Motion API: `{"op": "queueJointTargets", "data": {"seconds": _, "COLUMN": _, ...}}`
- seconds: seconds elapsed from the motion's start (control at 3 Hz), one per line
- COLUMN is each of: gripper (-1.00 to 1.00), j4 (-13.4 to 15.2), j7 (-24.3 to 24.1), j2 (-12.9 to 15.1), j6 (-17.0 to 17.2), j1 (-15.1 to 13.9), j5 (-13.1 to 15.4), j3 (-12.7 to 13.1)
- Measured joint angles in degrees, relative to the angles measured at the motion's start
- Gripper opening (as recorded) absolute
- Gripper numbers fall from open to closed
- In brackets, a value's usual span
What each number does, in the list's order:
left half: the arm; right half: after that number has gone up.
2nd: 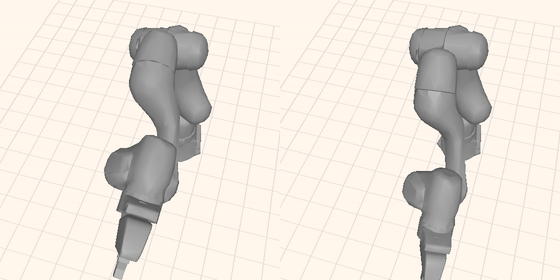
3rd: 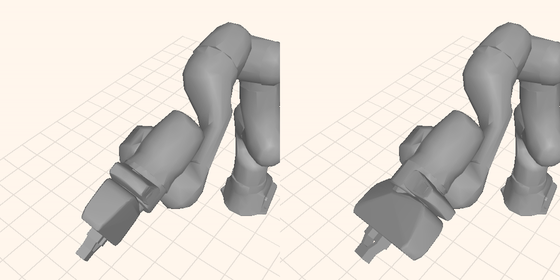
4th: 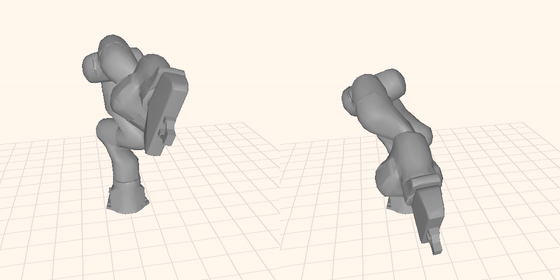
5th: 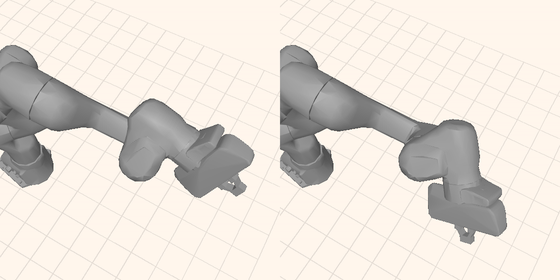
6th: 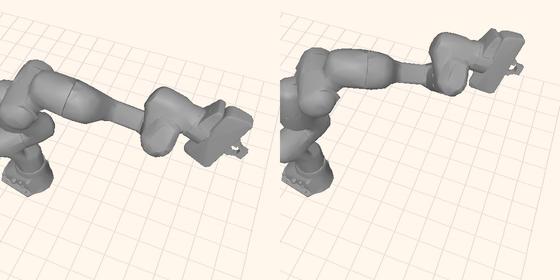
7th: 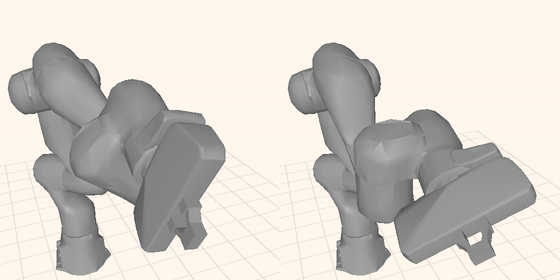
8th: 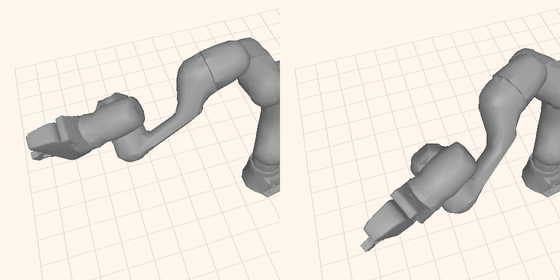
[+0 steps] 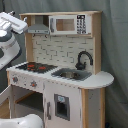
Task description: Play with the kitchen
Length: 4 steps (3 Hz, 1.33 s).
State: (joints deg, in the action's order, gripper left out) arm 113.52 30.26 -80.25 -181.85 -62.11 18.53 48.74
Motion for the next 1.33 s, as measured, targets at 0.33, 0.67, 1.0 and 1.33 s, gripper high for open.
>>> {"op": "queueJointTargets", "data": {"seconds": 0.33, "gripper": 1.0, "j4": -0.53, "j7": -5.29, "j2": -2.92, "j6": 2.64, "j1": -1.49, "j5": -0.33, "j3": -0.37}}
{"op": "queueJointTargets", "data": {"seconds": 0.67, "gripper": 1.0, "j4": -1.16, "j7": -10.13, "j2": -5.41, "j6": 5.66, "j1": -2.63, "j5": -0.76, "j3": -0.69}}
{"op": "queueJointTargets", "data": {"seconds": 1.0, "gripper": 1.0, "j4": -2.07, "j7": -14.47, "j2": -7.02, "j6": 9.05, "j1": -3.31, "j5": -0.99, "j3": -0.69}}
{"op": "queueJointTargets", "data": {"seconds": 1.33, "gripper": 1.0, "j4": -4.35, "j7": -19.65, "j2": -7.58, "j6": 14.33, "j1": -3.78, "j5": -0.98, "j3": -0.33}}
